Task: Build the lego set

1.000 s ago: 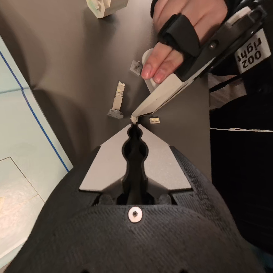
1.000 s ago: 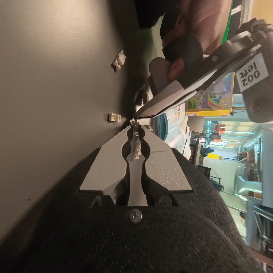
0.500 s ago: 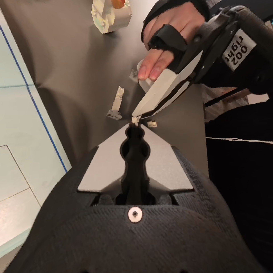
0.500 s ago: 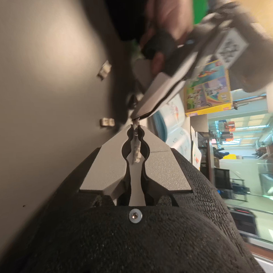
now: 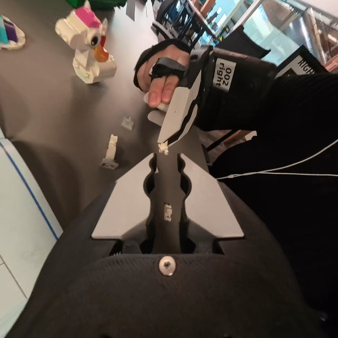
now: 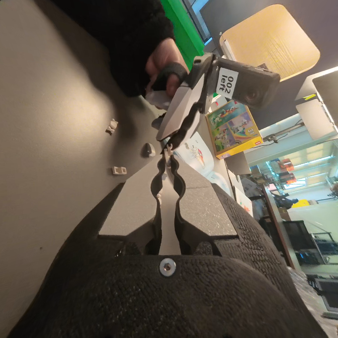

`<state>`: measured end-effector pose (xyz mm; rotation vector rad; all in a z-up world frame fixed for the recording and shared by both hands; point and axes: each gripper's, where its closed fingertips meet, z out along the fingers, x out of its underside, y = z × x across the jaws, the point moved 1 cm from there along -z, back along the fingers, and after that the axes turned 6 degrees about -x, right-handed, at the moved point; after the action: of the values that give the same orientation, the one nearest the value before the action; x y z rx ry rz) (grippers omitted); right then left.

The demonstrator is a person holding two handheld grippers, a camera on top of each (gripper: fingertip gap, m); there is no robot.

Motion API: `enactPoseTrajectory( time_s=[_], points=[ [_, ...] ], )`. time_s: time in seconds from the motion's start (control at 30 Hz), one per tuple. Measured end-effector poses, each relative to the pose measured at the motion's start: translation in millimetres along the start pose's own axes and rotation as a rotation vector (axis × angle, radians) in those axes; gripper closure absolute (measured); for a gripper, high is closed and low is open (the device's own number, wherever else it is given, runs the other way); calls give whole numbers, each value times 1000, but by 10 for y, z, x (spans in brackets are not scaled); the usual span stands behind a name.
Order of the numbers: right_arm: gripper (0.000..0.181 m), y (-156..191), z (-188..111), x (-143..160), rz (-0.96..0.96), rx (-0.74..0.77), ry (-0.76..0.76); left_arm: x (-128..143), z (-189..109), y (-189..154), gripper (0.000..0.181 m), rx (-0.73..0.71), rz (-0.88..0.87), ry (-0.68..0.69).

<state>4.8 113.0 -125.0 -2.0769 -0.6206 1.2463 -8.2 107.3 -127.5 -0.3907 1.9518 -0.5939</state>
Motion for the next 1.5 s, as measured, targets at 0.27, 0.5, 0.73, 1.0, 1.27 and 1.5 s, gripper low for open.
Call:
enactPoseTrajectory(
  time_s=[0.27,0.5,0.73,1.0,1.27,1.5],
  points=[
    [177,-76,-37,39,-41,54,42,-134,-63,45,180,-81,87,-87],
    [177,-123,-64,14,-65,90,46,-188,-78,48,173,-67,52,-133],
    [177,-125,-92,2,-76,95,35,-198,-65,0,181,-80,127,-136],
    [178,-92,-121,-39,-92,78,2,-176,-48,-47,181,-38,131,-128],
    [178,-151,-88,56,-144,138,90,-283,-76,-9,164,-86,100,-196],
    [177,-153,-75,53,-164,152,104,-227,-24,69,170,-193,149,-139]
  ],
)
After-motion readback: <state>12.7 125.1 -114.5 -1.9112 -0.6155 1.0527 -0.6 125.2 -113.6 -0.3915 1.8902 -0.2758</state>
